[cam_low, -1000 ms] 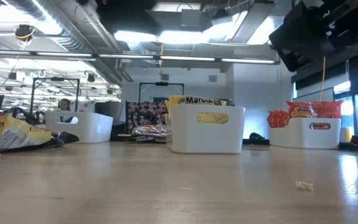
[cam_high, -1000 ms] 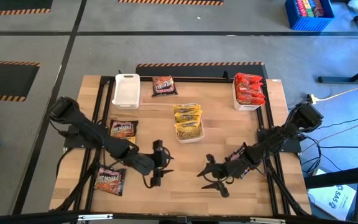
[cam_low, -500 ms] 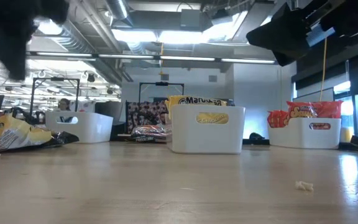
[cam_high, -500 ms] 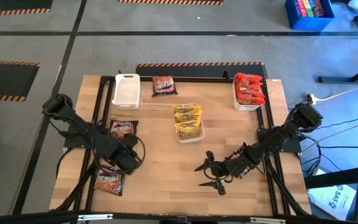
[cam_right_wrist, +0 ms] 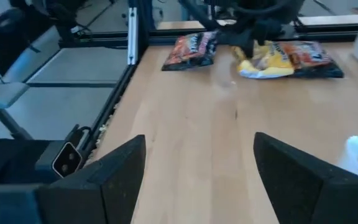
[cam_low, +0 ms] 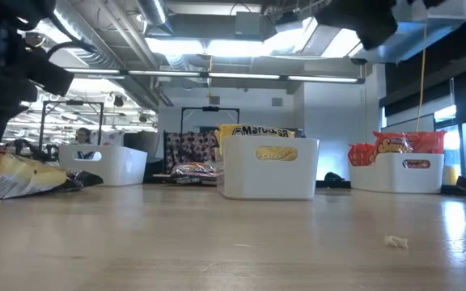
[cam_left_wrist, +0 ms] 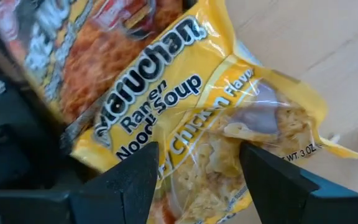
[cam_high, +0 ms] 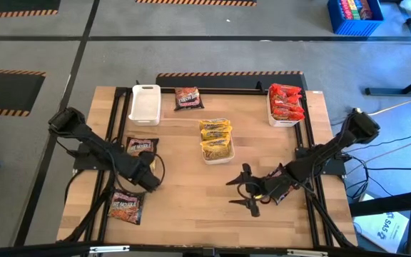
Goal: Sort Maruchan noodles
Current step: Put the yellow noodle pack into the white middle bin
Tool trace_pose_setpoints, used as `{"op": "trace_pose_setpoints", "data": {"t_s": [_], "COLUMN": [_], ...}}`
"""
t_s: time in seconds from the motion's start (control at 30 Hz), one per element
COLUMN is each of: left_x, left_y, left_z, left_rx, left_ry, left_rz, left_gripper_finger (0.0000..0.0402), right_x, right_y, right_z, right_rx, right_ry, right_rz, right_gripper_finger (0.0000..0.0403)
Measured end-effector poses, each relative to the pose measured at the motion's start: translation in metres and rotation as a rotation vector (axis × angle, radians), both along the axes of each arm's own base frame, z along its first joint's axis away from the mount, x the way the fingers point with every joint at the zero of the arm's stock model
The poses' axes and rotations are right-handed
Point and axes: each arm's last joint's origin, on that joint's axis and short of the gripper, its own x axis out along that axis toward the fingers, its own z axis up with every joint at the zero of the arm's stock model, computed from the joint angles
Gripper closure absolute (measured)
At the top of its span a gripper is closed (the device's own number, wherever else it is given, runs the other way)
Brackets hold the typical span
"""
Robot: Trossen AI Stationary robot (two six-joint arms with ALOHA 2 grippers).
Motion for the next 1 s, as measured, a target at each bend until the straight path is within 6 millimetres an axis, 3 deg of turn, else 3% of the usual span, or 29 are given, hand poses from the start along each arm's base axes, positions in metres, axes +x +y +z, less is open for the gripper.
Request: {"op": "trace_pose_setpoints", "data": {"t_s": [0.27,0.63,1.0], "left_x": [0.017,0.048,0.08], "left_y": [-0.009,-0.024,-0.04], "left_z": [-0.003,-0.017,-0.024], "left_rx": [-0.075,0.004,0.112], "left_ry": [-0.171,-0.355,-0.555], "left_rz": [-0.178,-0.489,-0.916], "left_gripper_finger": [0.0179,0.0179,0.0179], "right_x": [-0.006,-0.009,-0.01], "right_y": [-0.005,-0.005,-0.004], "right_z": [0.021,0.016,0.006], "right_rx": [-0.021,0.001,0.089], "right_ry": [0.022,0.085,0.189], "right_rz": [-0.019,-0.012,-0.011], "right_gripper_finger": [0.0127,0.0127,0.0127]}}
